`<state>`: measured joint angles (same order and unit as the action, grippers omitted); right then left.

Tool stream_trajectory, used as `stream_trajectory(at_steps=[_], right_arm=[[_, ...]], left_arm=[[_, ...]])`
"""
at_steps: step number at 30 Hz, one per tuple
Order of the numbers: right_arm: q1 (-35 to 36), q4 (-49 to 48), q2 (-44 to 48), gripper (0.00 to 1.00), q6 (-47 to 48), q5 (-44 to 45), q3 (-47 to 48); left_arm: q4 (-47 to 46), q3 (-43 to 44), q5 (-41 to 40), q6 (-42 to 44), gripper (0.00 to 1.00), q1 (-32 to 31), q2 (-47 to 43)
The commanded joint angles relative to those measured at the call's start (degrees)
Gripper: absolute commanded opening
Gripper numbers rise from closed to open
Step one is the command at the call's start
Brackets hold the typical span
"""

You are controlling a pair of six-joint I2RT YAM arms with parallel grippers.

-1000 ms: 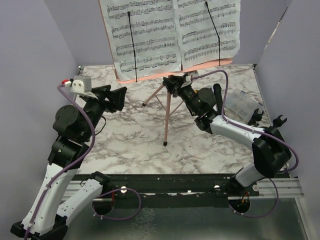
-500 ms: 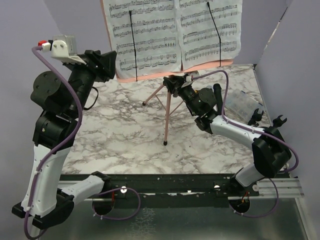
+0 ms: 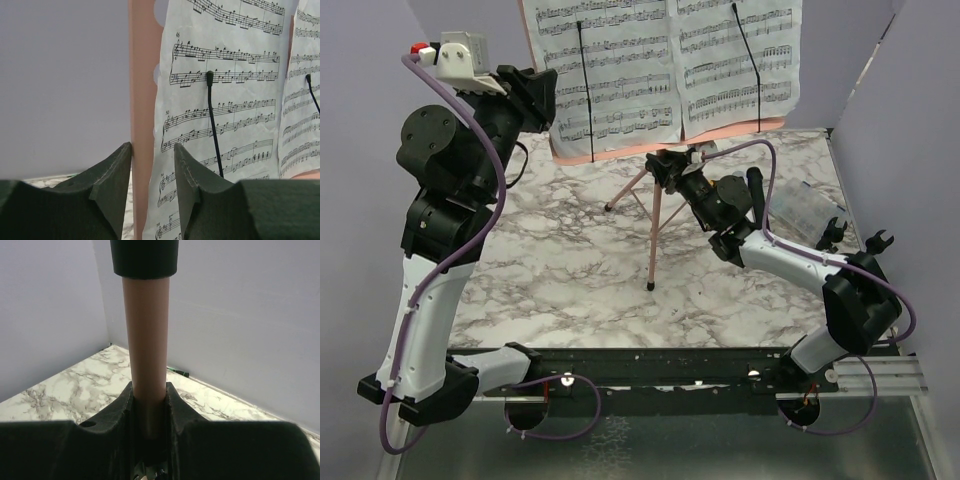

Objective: Pack up the instrument practice props

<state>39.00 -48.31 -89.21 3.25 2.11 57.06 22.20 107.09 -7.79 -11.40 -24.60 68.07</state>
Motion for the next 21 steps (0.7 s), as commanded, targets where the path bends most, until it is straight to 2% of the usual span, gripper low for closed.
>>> stream_trajectory(at_steps=[1,6,11,16,19,21], right_arm=[[-1.3,12.73,-3.88,0.01,1.88,1.91,-2.62],[-1.29,12.83,-3.45,0.02,1.69,1.32,-2.59],[-1.29,13.22,-2.83,0.19,1.37,0.12,-2.58],[-1.29,13.39,-2.0,0.43,0.31,-1.11,-2.26],[-1.3,13.32,-1.44,0.51,-0.22,-1.49,-1.99],[-1.3,13.35,-1.17,0.52,-0.42,-1.58,-1.67]], left_arm=[[-2.85,1.49,2.59,0.43,0.39,0.07,0.42],[-3.04,0.56,2.56,0.85,0.28,0.08,0.06],[-3.12,-0.64,1.79,1.36,0.22,0.07,-0.45],[-3.67,-2.0,1.08,1.55,0.22,0.03,-1.23],[-3.91,-2.57,0.9,1.63,0.22,0.08,-1.65],[-4.13,-2.87,0.76,1.72,0.21,0.08,-1.85]])
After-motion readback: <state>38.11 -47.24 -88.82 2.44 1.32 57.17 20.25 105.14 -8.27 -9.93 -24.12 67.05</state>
